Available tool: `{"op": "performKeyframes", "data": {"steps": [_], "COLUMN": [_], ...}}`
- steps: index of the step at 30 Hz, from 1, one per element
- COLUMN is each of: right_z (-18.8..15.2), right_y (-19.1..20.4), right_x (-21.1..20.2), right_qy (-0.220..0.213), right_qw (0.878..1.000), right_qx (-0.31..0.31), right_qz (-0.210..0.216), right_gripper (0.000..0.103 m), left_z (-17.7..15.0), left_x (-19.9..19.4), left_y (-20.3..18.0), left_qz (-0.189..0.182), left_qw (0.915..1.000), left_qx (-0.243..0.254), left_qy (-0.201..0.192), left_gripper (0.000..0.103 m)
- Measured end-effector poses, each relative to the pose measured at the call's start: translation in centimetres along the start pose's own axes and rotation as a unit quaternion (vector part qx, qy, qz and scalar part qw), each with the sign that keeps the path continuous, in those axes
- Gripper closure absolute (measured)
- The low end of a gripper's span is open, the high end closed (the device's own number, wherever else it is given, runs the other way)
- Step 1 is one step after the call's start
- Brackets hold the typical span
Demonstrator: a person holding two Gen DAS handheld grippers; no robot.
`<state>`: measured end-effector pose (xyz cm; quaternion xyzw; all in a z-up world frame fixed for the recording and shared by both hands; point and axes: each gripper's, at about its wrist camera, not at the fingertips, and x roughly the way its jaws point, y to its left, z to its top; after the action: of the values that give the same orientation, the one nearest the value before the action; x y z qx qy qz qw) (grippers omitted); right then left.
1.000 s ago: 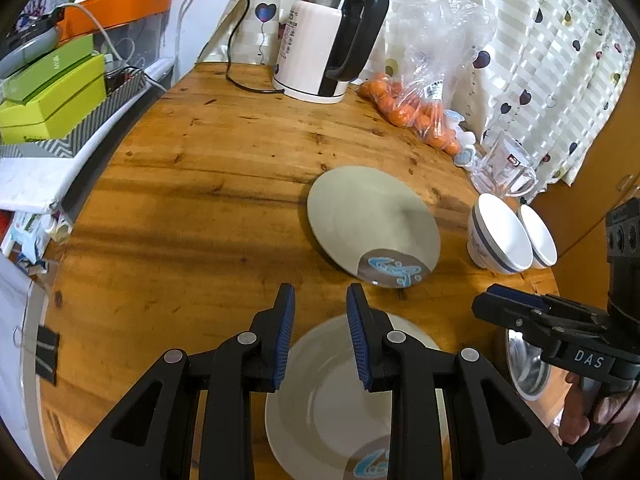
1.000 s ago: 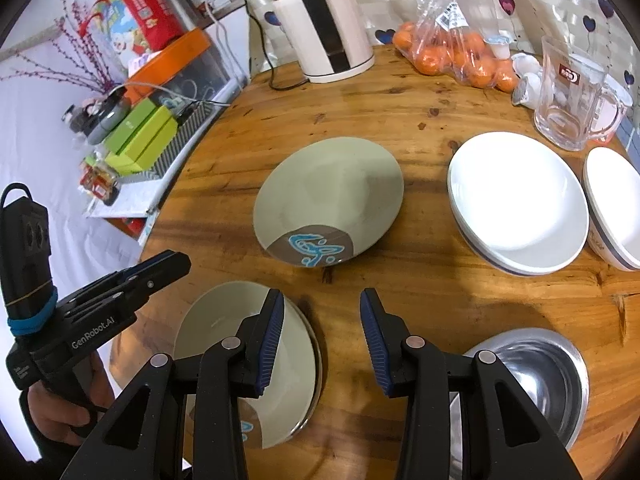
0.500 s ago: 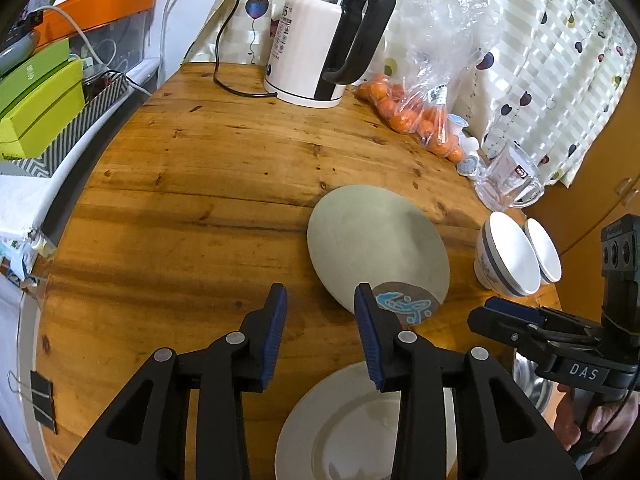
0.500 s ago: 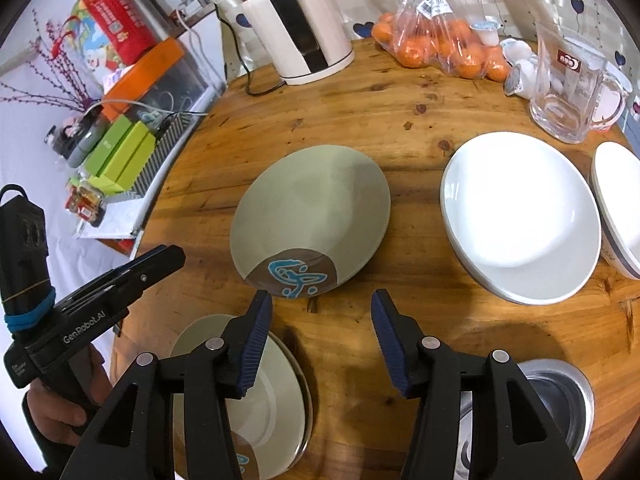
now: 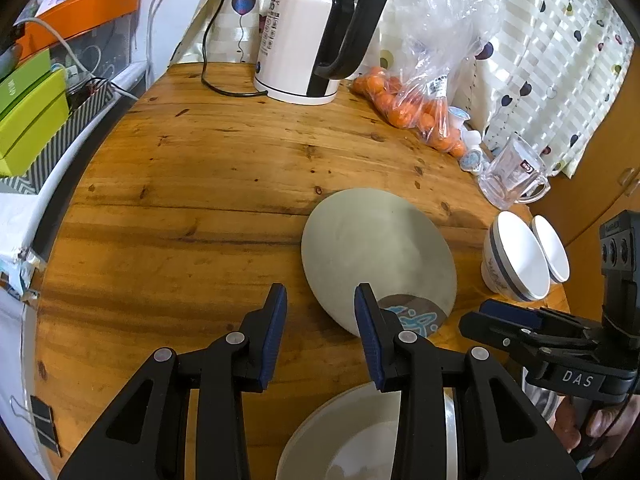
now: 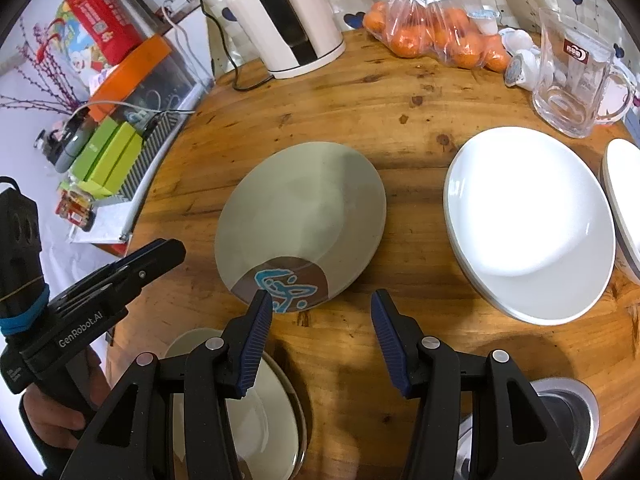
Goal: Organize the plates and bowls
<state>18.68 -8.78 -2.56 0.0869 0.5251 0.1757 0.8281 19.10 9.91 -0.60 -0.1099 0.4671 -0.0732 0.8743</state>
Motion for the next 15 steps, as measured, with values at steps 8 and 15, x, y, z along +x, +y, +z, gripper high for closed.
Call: {"op": "performKeyframes", "data": {"steps": [8, 15], "right_z": [0.6, 0.8], "right_y": [-0.4, -0.8], "right_x": [0.8, 1.6], "right_qy": [0.004, 0.011], "right_qw": [1.0, 1.0], "right_qx": [0.012, 0.025], "right_qz": [-0.01, -0.013], "right_gripper": [0.051, 0.052], "left_z": [1.3, 1.8], "left_x": [1.6, 3.2], "left_y": [0.0, 0.4], "left_qz": [-0.009, -0.013], "left_qw": [0.9999, 0.9996], "left_qx": [0.006, 0.009], "left_qy": [0.011, 0.025], "left_gripper": [0.067, 0.067]}}
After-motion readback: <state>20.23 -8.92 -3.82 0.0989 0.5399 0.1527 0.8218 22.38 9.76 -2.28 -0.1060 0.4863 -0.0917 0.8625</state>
